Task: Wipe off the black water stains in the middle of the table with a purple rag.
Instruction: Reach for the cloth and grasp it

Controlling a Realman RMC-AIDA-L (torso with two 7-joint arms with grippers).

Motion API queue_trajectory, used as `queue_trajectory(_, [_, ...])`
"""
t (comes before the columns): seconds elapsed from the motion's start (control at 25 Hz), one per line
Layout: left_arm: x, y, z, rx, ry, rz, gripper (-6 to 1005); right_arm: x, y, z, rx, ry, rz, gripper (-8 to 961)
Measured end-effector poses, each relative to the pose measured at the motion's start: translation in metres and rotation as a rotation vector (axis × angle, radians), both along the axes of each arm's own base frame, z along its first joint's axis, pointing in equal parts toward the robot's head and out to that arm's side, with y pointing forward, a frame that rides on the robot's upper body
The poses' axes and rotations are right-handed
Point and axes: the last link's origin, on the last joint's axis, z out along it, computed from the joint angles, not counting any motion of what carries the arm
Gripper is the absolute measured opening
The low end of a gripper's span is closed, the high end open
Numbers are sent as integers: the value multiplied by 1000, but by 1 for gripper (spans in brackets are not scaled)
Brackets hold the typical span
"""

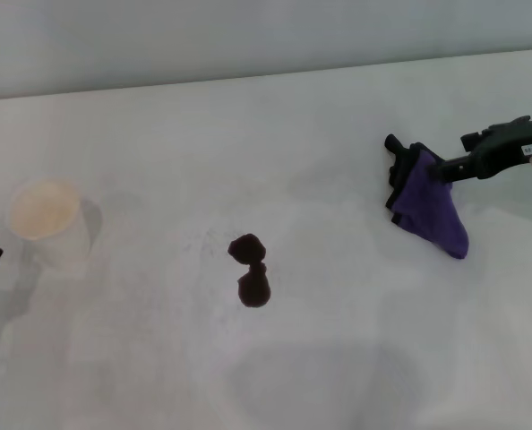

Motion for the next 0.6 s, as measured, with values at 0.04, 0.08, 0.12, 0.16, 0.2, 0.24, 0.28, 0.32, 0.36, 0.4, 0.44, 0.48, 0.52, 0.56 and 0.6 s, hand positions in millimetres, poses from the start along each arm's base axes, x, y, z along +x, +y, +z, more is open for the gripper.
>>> queue_trajectory(0.04, [0, 1, 0, -1, 1, -2, 887, 3, 0, -1, 4, -3, -8, 859])
queue_trajectory(0.08, [0, 1, 0, -2, 2, -3, 887, 5, 0, -2, 7, -4, -15, 858])
queue_trajectory(0.12, [1, 1, 0, -3, 2, -4, 887, 7, 0, -3, 10, -5, -20, 857])
queue_trajectory(0.16, [1, 2, 0, -4, 2, -5, 887, 9, -1, -4, 8, -5, -24, 855])
queue_trajectory(0.2, [1, 2, 0, -5, 1, -7, 887, 10, -1, -5, 7, -5, -26, 854])
queue_trajectory(0.24, [2, 3, -1, -5, 1, -9, 887, 11, -2, -6, 2, -4, -31, 853])
queue_trajectory(0.28, [2, 4, -1, -7, 1, -11, 887, 13, -3, -8, -2, -4, -35, 852])
queue_trajectory(0.32, [3, 4, -1, -9, 0, -14, 887, 15, -4, -9, -7, -3, -39, 851])
queue_trajectory(0.36, [4, 5, -2, -12, -4, -16, 888, 16, -4, -11, -11, -3, -43, 850])
queue_trajectory(0.4, [4, 5, -2, -12, -6, -16, 888, 18, -5, -12, -13, -3, -46, 849])
queue_trajectory(0.44, [4, 5, -2, -13, -10, -16, 888, 19, -5, -14, -16, -4, -48, 847])
queue_trajectory(0.48, [4, 5, -2, -13, -13, -15, 888, 19, -5, -15, -16, -7, -49, 846])
queue_trajectory(0.52, [4, 5, -2, -13, -17, -15, 888, 20, -5, -17, -18, -10, -50, 845])
queue_trajectory(0.56, [4, 5, -2, -13, -20, -14, 888, 20, -5, -18, -19, -12, -50, 844])
queue_trajectory(0.6, [4, 6, -2, -13, -21, -14, 888, 21, -4, -20, -22, -13, -51, 843])
